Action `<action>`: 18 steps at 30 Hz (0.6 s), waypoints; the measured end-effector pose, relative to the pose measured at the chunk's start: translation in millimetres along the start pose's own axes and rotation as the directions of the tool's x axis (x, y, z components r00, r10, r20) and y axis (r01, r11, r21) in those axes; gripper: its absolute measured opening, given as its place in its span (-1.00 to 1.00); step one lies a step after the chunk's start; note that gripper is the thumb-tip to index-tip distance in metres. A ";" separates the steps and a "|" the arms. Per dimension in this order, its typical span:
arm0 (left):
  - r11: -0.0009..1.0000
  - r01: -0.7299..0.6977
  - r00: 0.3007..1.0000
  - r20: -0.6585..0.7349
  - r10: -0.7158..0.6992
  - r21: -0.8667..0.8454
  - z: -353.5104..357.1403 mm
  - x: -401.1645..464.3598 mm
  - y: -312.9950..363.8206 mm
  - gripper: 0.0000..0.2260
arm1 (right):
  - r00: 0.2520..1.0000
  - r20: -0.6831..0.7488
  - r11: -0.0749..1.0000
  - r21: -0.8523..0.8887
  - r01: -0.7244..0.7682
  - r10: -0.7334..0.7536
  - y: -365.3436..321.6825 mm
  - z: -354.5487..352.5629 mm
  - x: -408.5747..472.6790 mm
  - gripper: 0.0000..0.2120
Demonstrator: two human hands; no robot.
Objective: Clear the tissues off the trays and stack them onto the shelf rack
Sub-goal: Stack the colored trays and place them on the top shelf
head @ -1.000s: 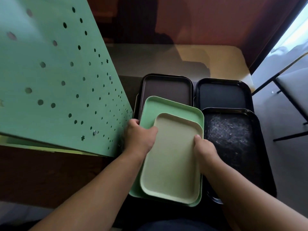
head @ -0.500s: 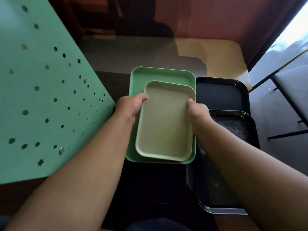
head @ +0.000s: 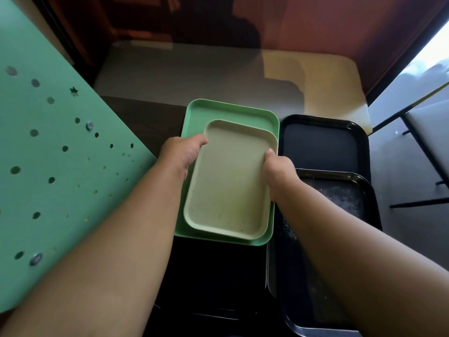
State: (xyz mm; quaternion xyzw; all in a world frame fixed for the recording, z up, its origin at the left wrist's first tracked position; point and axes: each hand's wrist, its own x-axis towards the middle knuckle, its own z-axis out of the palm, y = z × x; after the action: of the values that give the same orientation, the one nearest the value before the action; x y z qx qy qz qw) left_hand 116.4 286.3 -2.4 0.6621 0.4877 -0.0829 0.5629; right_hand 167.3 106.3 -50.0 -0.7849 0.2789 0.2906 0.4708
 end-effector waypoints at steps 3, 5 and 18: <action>0.999 0.017 0.999 -0.028 -0.016 0.045 -1.0 3.8 -4.3 -0.30 | 1.000 0.010 0.999 -0.039 0.012 -0.012 0.0 1.1 1.6 -0.40; 0.994 0.019 1.000 -0.026 -0.016 0.108 -0.6 4.7 -7.9 -0.22 | 1.000 0.009 0.999 -0.050 0.016 -0.015 0.8 0.3 3.1 -0.41; 0.986 -0.074 0.997 0.013 0.073 0.150 -11.5 4.2 -2.4 -0.30 | 0.999 0.040 0.982 0.188 -0.025 0.018 1.1 -5.4 -14.2 -0.53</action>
State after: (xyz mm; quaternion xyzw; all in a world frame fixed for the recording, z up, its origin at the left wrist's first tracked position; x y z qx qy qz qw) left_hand 111.7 297.9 -2.7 0.7197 0.4534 -0.1011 0.5160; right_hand 158.0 103.3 -38.3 -0.7282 0.3045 0.2828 0.5450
